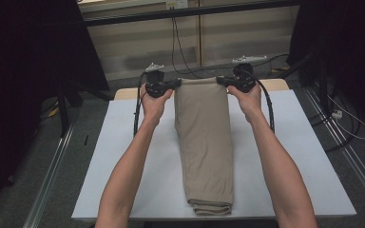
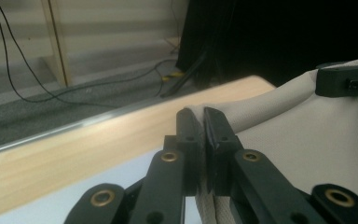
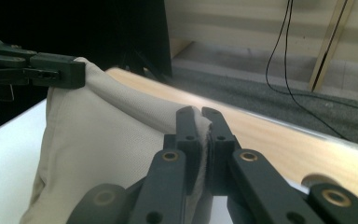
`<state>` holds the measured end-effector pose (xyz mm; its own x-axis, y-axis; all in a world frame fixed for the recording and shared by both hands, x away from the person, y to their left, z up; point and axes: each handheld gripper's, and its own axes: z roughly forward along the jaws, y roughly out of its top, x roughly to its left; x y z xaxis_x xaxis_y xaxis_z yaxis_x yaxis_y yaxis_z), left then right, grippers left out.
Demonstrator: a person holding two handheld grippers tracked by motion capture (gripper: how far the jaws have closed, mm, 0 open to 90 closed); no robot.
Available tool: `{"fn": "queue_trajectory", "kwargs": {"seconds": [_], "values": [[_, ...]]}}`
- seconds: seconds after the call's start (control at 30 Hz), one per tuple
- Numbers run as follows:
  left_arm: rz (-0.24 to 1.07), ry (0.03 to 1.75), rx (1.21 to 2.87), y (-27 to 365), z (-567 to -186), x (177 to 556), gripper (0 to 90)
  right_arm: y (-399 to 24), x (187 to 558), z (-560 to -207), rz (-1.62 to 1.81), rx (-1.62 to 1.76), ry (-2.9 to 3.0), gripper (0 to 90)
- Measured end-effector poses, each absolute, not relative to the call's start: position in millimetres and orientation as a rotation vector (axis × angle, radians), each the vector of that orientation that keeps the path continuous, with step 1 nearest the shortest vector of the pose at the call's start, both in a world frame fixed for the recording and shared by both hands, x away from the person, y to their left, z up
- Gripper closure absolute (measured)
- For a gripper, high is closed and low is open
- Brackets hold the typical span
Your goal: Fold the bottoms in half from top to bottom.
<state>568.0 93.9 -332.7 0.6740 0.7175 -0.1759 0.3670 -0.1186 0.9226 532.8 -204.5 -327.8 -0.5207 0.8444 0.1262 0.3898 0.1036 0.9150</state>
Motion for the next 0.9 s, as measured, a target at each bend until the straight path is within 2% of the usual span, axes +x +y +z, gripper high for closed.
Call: {"fn": "queue_trajectory", "kwargs": {"seconds": [0.17, 0.27, 0.63, 0.9], "values": [[0.423, 0.851, 1.698, 96, -309, 567, 85.9, -200, 536, -303, 1.407, 1.170, 1.922, 86.9], [0.409, 0.842, 1.672, 100, -304, 565, 85.8, -200, 535, -293, 1.443, 1.152, 1.902, 86.9], [0.377, 0.824, 1.735, 103, -346, 534, 85.8, -207, 519, -335, 1.461, 1.141, 2.006, 86.7], [0.387, 0.730, 1.746, 105, -350, 489, 85.7, -209, 480, -347, 1.511, 1.096, 2.012, 86.5]]}}
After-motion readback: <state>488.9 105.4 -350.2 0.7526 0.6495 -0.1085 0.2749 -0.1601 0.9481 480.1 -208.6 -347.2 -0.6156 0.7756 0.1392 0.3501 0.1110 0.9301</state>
